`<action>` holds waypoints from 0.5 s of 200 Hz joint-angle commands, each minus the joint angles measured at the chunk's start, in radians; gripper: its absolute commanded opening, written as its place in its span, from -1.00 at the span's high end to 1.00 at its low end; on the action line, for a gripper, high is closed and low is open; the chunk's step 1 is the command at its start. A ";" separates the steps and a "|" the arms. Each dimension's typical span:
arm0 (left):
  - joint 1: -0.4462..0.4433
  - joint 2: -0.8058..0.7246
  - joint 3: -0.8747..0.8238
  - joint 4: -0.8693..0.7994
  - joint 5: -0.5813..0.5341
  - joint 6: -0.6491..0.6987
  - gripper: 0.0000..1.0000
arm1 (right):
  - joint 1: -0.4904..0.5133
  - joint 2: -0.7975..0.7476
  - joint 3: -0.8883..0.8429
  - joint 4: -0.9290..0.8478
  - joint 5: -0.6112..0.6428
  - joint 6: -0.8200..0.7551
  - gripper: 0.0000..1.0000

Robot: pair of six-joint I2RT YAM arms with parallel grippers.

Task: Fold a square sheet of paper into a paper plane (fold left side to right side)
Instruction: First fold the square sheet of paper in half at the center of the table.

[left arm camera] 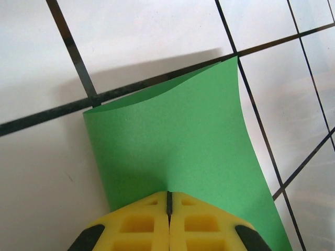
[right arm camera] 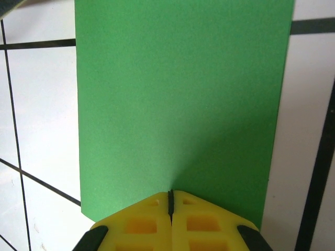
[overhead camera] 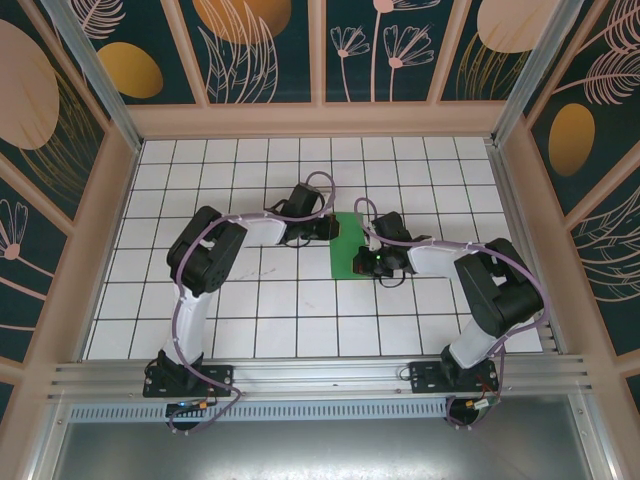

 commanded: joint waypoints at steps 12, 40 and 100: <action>0.067 0.072 0.082 -0.028 -0.102 0.040 0.84 | 0.003 0.036 -0.059 -0.164 0.085 -0.018 1.00; 0.085 0.109 0.146 -0.053 -0.101 0.043 0.84 | 0.002 0.027 -0.069 -0.160 0.082 -0.012 1.00; 0.108 0.189 0.262 -0.104 -0.111 0.051 0.84 | 0.004 0.007 -0.092 -0.137 0.065 0.005 1.00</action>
